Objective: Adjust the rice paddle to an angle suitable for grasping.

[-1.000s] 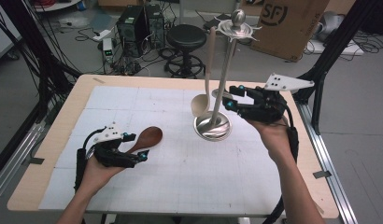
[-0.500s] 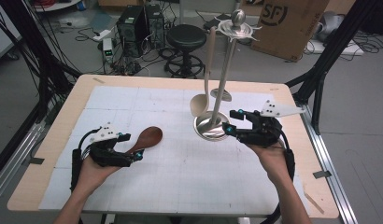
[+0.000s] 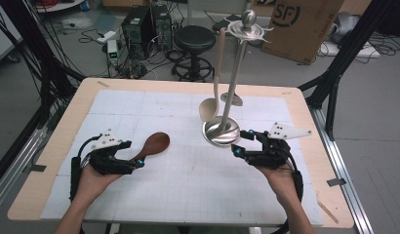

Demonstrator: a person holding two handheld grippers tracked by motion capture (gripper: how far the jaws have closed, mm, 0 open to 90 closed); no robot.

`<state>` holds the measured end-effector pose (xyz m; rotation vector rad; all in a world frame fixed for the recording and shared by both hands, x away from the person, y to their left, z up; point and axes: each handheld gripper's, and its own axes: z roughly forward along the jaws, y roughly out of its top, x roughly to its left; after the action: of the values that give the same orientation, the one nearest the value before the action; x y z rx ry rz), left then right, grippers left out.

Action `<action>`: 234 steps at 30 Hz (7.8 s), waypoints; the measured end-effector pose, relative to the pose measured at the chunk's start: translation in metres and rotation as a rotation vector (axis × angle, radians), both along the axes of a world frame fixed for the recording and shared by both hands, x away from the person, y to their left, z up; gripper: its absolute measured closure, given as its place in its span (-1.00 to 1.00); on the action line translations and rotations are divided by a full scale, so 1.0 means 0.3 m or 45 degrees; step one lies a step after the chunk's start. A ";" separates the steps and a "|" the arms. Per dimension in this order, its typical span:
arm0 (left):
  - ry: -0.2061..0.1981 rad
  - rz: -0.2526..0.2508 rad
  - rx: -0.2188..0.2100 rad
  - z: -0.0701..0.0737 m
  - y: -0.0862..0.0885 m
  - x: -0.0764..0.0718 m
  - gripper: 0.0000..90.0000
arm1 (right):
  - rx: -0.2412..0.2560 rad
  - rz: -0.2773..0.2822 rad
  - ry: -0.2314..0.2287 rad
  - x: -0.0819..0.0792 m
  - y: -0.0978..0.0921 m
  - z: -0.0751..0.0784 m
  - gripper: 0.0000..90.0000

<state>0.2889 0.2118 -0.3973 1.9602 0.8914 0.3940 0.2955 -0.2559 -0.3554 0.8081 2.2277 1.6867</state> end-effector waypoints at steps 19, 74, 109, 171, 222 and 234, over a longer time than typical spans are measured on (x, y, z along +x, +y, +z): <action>0.066 0.001 0.091 -0.061 0.038 0.024 -0.31 | -0.040 -0.014 0.054 -0.036 -0.002 -0.111 -0.31; 0.169 -0.060 0.210 -0.123 0.059 0.046 0.66 | -0.095 -0.052 0.070 -0.043 -0.024 -0.160 -0.35; 0.121 -0.325 0.198 -0.080 -0.110 0.002 0.66 | -0.169 -0.021 0.063 -0.039 0.000 -0.172 -0.35; 0.176 -0.402 0.262 -0.135 -0.180 -0.031 0.53 | -0.251 0.039 0.074 -0.044 0.036 -0.195 -0.35; 0.118 -0.741 0.186 -0.042 -0.402 -0.095 0.55 | -0.408 0.468 0.151 -0.060 0.355 -0.286 -0.39; 0.102 -0.737 0.169 -0.034 -0.410 -0.098 0.55 | -0.454 0.498 0.174 -0.062 0.367 -0.296 0.03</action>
<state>0.2594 0.0887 -0.4074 2.2581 0.3172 0.0357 0.2769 -0.1457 -0.4441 0.4320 2.8154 1.3348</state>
